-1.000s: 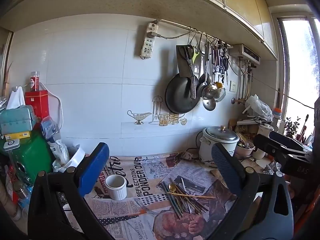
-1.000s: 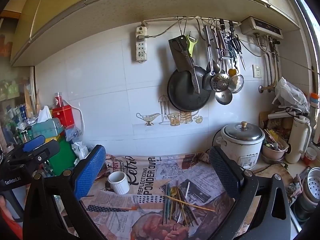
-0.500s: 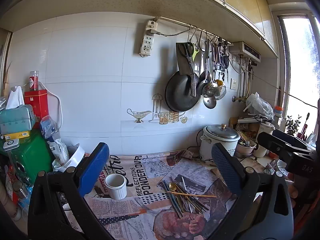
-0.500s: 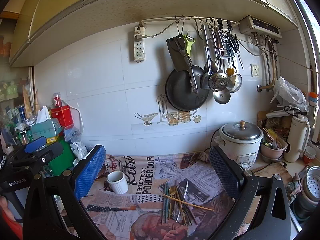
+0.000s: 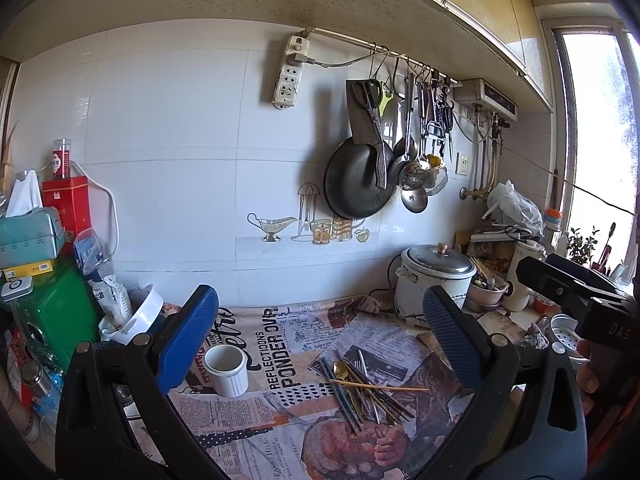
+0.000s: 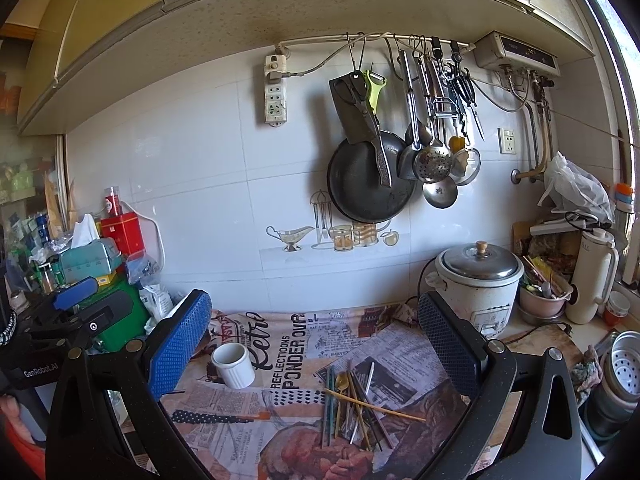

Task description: Organize utensils

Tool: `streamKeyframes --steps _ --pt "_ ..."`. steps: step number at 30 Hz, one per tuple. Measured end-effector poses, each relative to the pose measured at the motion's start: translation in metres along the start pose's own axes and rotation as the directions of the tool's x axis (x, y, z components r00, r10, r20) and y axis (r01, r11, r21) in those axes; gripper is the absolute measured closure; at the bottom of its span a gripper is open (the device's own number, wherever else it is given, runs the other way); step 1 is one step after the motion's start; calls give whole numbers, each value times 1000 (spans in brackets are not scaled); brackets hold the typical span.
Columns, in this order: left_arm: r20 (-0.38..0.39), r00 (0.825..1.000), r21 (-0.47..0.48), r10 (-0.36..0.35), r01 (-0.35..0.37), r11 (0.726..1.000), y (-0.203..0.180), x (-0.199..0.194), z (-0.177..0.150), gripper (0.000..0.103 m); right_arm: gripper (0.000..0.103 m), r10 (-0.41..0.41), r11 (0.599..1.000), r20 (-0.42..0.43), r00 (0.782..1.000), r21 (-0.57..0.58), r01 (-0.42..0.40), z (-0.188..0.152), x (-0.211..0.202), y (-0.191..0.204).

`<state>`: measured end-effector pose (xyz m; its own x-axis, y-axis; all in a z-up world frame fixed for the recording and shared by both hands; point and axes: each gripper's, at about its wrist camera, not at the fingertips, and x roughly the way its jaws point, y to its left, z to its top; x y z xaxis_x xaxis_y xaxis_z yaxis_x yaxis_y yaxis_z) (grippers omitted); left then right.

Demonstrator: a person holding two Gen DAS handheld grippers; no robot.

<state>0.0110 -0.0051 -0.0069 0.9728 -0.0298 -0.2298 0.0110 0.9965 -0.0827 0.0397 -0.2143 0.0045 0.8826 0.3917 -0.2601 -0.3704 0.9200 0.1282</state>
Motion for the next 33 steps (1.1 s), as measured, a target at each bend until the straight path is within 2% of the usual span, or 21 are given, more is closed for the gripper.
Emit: streamKeyframes --steps 33 --pt "-9 1000 4 6 -6 1000 7 5 0 0 0 -1 1000 -11 1000 4 1 2 8 7"
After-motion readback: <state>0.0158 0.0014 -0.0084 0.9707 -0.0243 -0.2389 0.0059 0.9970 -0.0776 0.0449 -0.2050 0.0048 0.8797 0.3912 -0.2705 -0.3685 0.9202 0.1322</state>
